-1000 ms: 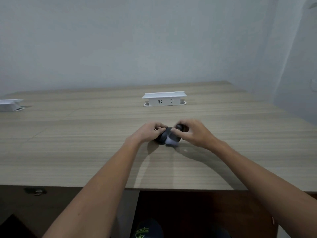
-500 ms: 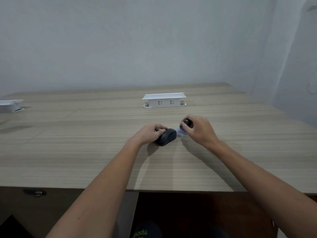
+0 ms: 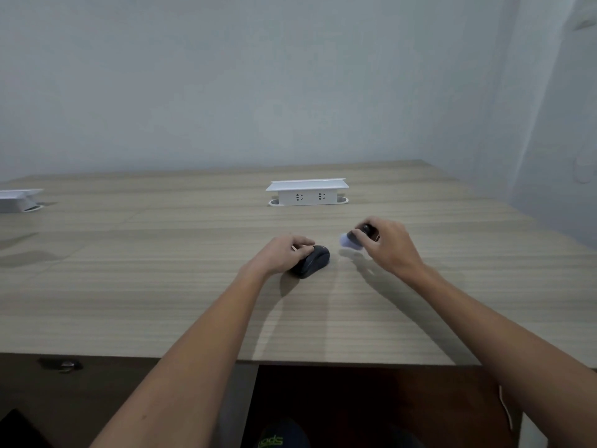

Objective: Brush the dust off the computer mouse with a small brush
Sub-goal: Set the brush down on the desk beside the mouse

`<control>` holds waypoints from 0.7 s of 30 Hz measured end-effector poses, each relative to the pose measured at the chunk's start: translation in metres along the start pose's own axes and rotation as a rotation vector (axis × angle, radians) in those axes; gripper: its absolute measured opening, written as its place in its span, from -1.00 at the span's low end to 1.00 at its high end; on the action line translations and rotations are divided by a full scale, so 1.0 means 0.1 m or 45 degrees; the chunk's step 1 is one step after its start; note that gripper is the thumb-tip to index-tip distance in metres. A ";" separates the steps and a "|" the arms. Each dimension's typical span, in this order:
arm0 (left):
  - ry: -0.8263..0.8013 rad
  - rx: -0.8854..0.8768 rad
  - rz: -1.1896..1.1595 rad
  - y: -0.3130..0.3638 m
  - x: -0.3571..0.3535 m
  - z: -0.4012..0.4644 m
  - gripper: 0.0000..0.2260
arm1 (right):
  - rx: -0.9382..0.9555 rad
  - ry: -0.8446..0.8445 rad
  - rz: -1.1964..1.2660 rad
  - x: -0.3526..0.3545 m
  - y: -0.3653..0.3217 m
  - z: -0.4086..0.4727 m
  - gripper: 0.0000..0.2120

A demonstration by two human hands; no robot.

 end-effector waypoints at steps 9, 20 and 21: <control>-0.051 0.031 0.197 0.21 -0.09 0.06 -0.60 | -0.096 -0.083 -0.150 -0.07 0.24 -0.09 -0.81; -0.350 -0.003 0.689 0.46 -0.19 0.06 -0.51 | -0.081 -0.138 -0.300 -0.25 0.26 -0.21 -0.68; -0.369 -0.017 0.718 0.49 -0.21 0.05 -0.52 | -0.072 -0.134 -0.307 -0.26 0.26 -0.22 -0.67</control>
Point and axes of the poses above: each hand's wrist, its own z-axis towards the middle knuckle, its own x-axis out of the back of the hand, y = z × x, the point moved 10 cm from there along z, towards the middle knuckle, and after that the axes turned 10 degrees about -y, right-handed, at the moved point
